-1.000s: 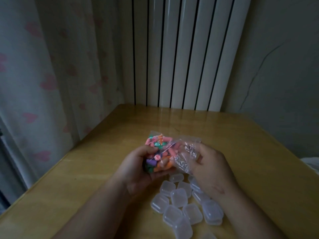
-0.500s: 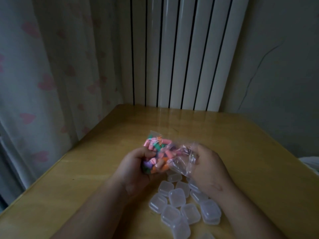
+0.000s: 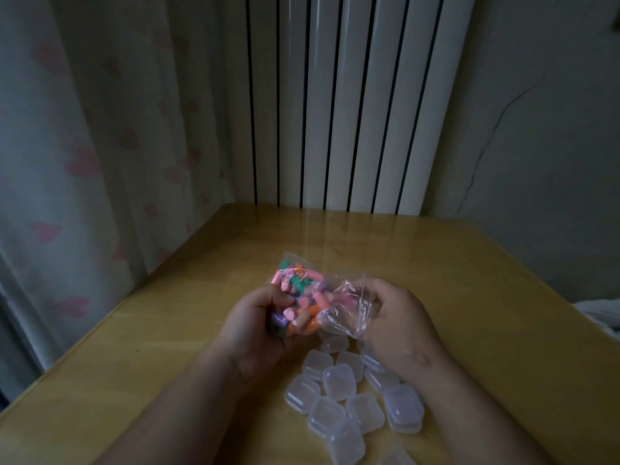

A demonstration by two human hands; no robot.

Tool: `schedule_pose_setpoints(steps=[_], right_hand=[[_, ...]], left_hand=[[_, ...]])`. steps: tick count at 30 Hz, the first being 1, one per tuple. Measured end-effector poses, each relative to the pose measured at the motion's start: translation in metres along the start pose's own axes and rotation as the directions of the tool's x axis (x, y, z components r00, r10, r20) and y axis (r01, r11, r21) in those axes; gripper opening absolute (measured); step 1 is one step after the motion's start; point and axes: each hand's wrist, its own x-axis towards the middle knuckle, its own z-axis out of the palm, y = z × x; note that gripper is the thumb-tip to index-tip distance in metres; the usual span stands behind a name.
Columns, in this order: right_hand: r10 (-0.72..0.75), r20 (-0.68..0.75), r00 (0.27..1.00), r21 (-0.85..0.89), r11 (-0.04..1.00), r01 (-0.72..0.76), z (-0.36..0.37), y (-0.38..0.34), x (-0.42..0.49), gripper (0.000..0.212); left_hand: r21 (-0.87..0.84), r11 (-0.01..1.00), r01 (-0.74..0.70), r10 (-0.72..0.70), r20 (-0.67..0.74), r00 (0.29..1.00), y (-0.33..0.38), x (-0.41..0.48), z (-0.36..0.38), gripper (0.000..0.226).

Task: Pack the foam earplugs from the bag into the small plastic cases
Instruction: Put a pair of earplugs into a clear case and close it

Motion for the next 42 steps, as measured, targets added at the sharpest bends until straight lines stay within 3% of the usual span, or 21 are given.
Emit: schedule_pose_setpoints(steps=[6,8,11,15,21,23,26,28,30,33,35,36,38,40,42], right_hand=[[0.003,-0.039,0.999,-0.037,0.999,-0.004,0.002,0.006,0.0,0.041],[0.012,-0.072,0.997,-0.01,1.0,-0.013,0.001,0.008,0.002,0.025],[0.017,-0.112,0.994,-0.02,1.0,-0.019,-0.002,0.014,0.006,0.014],[-0.053,-0.175,0.983,-0.194,0.981,0.019,-0.002,0.017,0.007,0.008],[-0.076,-0.205,0.976,-0.205,0.978,0.033,-0.005,0.014,0.003,0.018],[-0.023,-0.203,0.979,-0.198,0.98,-0.018,-0.006,0.017,0.004,0.016],[0.033,-0.193,0.981,-0.194,0.978,-0.071,-0.007,0.022,0.006,0.016],[0.053,-0.159,0.986,-0.175,0.981,-0.081,-0.007,0.021,0.005,0.018],[0.066,-0.131,0.989,-0.138,0.987,-0.085,-0.008,0.017,0.002,0.021],[0.105,-0.125,0.987,-0.072,0.991,-0.114,-0.011,0.007,-0.002,0.02],[0.097,-0.134,0.986,-0.097,0.989,-0.111,-0.013,-0.001,-0.005,0.015],[0.088,-0.129,0.988,-0.099,0.99,-0.101,-0.014,-0.005,-0.007,0.014],[0.089,-0.107,0.99,-0.084,0.992,-0.098,-0.017,-0.013,-0.007,0.012],[0.109,-0.087,0.99,-0.057,0.992,-0.114,-0.021,-0.021,-0.007,0.012],[0.105,-0.077,0.992,-0.039,0.993,-0.108,-0.024,-0.026,-0.008,0.016]], left_hand=[[0.075,0.997,-0.002,0.0,0.024,1.0,0.0,-0.002,0.0,0.042],[0.089,0.996,-0.016,0.015,0.008,1.0,0.002,-0.002,0.0,0.028],[0.157,0.985,-0.075,0.083,-0.046,0.995,0.004,-0.003,-0.001,0.027],[0.268,0.954,-0.131,0.156,-0.076,0.985,0.006,-0.004,0.001,0.028],[0.35,0.92,-0.174,0.275,-0.262,0.925,0.007,0.008,-0.007,0.02],[0.542,0.825,-0.158,0.386,-0.337,0.859,0.006,0.018,-0.018,0.018],[0.839,0.542,-0.053,0.58,-0.328,0.745,0.005,0.028,-0.033,0.012],[0.942,0.315,0.113,0.617,-0.294,0.73,0.005,0.029,-0.038,0.014],[0.957,0.144,0.25,0.646,-0.283,0.709,0.005,0.028,-0.04,0.031],[0.962,0.051,0.268,0.779,-0.206,0.592,0.007,0.017,-0.03,0.054],[0.991,-0.019,0.133,0.847,-0.055,0.529,0.006,0.006,-0.017,0.041],[1.0,-0.007,0.009,0.842,0.001,0.54,0.004,0.001,-0.008,0.029],[0.941,0.221,-0.255,0.754,0.001,0.657,-0.004,-0.005,0.008,0.012],[0.816,0.424,-0.394,0.67,0.01,0.743,-0.013,-0.008,0.017,0.024],[0.743,0.492,-0.454,0.623,0.064,0.78,-0.019,-0.012,0.022,0.031]])
